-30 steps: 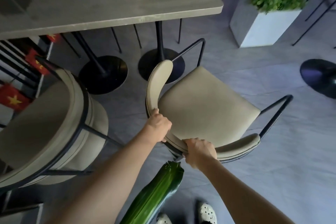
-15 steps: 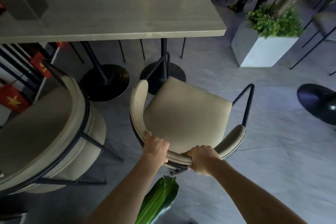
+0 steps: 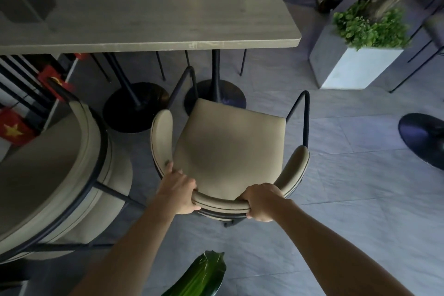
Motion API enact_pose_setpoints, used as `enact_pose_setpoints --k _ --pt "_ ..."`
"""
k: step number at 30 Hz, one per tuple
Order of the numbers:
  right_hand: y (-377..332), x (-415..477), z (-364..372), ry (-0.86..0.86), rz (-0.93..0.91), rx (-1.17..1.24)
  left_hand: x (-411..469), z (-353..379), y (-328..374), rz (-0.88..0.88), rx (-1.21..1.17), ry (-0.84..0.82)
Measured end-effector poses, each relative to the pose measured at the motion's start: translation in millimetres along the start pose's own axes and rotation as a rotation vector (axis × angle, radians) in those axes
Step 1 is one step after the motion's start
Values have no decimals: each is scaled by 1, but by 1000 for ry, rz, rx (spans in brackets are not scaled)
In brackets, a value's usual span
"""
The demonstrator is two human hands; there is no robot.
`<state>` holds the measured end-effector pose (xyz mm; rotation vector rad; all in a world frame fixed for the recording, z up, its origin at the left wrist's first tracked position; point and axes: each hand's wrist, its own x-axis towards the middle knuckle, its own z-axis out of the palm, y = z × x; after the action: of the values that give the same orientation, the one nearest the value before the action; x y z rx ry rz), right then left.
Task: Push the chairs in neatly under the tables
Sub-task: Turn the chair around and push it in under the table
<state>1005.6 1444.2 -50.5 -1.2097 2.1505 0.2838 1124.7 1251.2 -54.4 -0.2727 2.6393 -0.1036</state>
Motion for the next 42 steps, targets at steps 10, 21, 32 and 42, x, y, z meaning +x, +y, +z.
enact_pose_setpoints --k 10,21,32,42 --pt "41 -6 -12 -96 -39 7 0 -7 39 -86 -82 11" --pt "96 3 -42 -55 44 -438 32 -30 94 -233 -209 2" --pt "117 9 -45 -3 78 -430 47 -39 106 -252 -222 2" --pt "119 14 -36 34 115 -397 52 -31 100 -197 -230 25"
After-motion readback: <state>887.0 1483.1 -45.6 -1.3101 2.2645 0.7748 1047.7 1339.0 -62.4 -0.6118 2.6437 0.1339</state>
